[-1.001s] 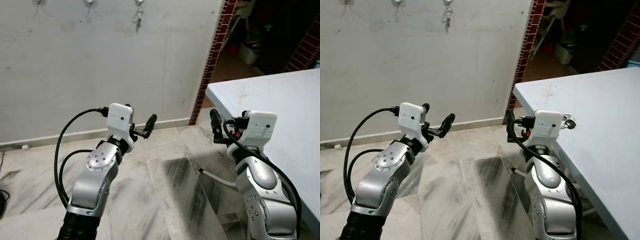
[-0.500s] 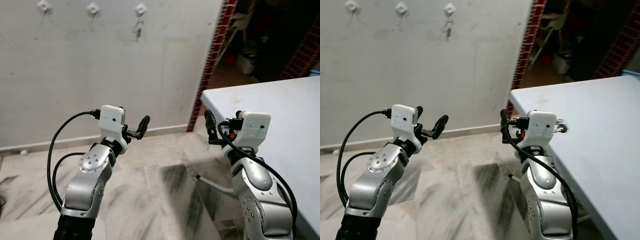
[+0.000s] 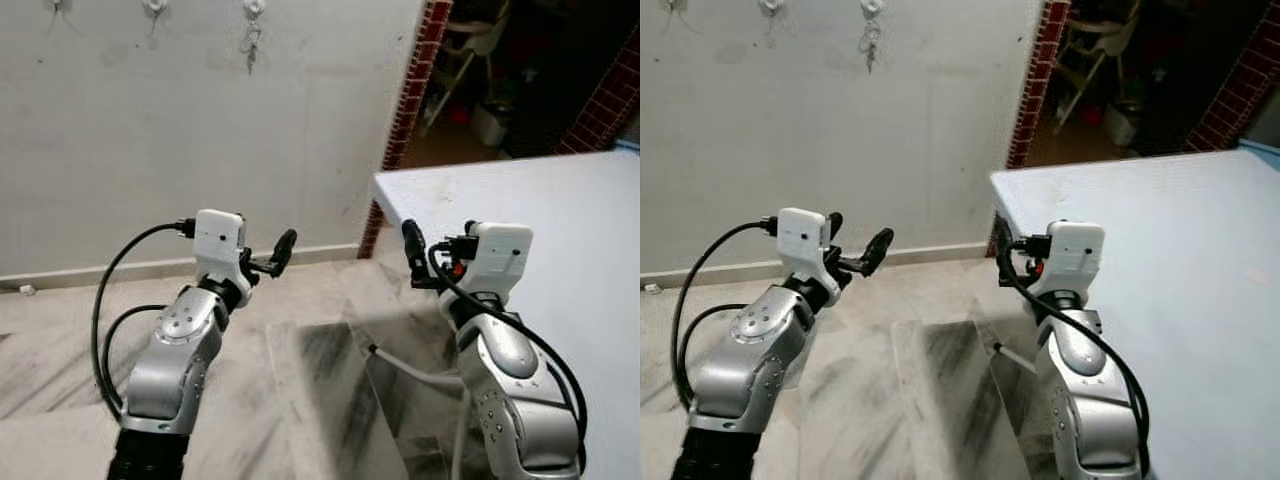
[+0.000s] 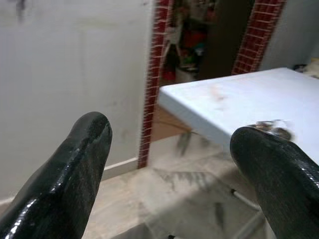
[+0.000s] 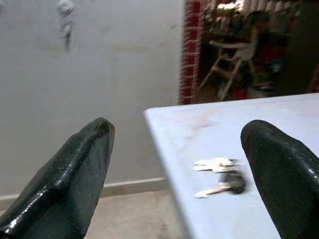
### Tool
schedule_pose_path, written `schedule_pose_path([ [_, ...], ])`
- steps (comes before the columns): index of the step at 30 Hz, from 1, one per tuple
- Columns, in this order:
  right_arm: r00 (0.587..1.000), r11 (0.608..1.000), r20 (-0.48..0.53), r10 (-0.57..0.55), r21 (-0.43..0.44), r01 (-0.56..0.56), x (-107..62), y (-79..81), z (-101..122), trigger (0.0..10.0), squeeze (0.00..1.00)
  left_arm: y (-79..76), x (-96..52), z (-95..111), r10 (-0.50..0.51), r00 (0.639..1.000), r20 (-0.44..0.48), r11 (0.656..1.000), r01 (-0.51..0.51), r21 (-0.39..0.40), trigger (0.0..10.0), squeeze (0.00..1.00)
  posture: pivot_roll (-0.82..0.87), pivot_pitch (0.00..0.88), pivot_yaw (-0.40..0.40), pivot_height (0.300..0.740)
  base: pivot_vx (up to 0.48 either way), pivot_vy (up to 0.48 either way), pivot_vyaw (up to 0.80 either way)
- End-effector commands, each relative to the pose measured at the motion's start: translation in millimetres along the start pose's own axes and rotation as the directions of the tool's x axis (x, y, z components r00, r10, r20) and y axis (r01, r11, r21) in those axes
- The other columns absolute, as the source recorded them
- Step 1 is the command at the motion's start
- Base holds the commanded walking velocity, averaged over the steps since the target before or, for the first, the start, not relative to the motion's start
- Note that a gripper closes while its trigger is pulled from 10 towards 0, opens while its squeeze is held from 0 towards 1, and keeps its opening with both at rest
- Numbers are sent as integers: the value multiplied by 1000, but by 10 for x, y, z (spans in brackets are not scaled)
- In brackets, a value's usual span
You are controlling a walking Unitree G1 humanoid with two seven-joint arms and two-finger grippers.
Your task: Hang keys on a hook
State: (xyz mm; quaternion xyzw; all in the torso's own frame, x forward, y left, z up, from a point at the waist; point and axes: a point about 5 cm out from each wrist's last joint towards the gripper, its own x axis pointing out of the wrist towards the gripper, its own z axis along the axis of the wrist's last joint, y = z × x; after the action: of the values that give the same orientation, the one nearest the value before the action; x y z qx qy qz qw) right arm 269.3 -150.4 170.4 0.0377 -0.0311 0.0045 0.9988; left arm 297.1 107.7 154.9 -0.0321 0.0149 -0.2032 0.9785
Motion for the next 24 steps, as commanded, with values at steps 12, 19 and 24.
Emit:
schedule_pose_path([
  [12,1000,1000,4,15,6,-15,-6,50,13,10000,0,73,-5,65,19,1000,16,1000,-19,-8,10000,0,126,0,-55,740,0,0,0],
  [19,1000,1000,2,21,2,-21,-8,63,8,10000,0,75,-10,58,23,1000,11,1000,-23,-10,10000,0,125,0,-57,740,0,0,0],
  [24,1000,1000,0,22,2,-22,-7,64,6,10000,0,91,-16,50,28,1000,8,1000,-28,-9,10000,0,127,0,-58,740,0,0,0],
])
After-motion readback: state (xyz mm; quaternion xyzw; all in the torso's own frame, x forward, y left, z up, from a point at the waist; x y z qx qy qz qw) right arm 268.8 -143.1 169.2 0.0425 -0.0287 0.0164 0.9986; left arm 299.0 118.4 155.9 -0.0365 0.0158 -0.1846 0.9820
